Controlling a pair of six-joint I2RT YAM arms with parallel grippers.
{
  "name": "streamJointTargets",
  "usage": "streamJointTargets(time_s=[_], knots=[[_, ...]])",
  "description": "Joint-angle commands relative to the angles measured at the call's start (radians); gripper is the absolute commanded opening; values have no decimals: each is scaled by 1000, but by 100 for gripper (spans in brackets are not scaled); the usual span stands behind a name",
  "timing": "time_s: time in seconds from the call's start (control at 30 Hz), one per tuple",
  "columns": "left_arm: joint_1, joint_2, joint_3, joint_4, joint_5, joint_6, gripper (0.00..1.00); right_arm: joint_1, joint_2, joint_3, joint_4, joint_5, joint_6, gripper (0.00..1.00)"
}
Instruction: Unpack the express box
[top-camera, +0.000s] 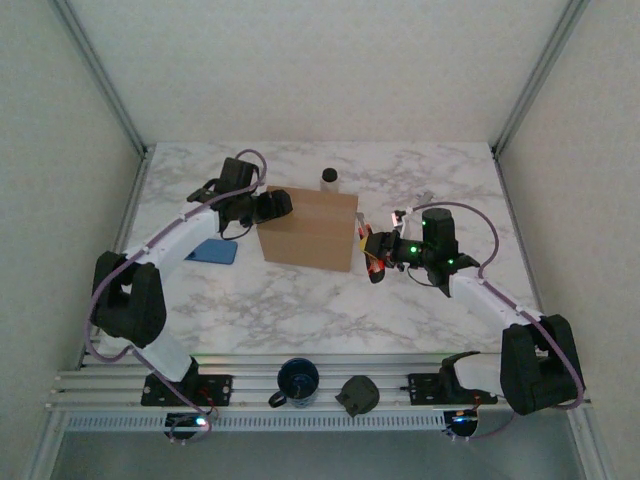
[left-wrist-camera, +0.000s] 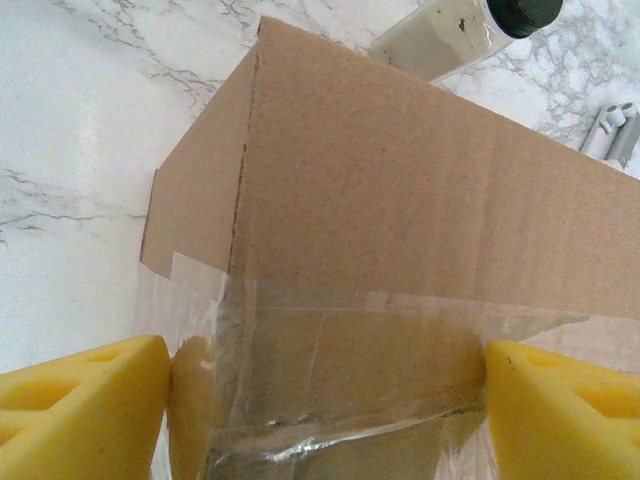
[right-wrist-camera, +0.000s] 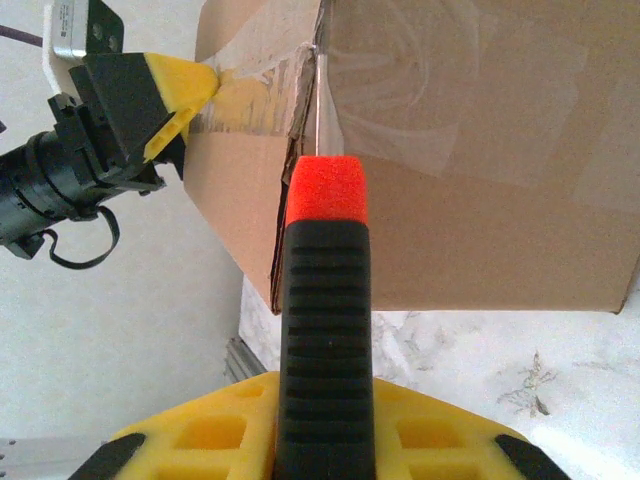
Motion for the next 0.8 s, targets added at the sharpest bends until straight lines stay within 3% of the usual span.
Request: streamJointTargets(time_s=[0.0,0.77], knots=[[4,36,-56,-105,-10,-24,78,18,-14,-13,30,-33,9,0],[4,29,-81,-86,-15,-34,77,70,-44,-74,26,-71,49,0]])
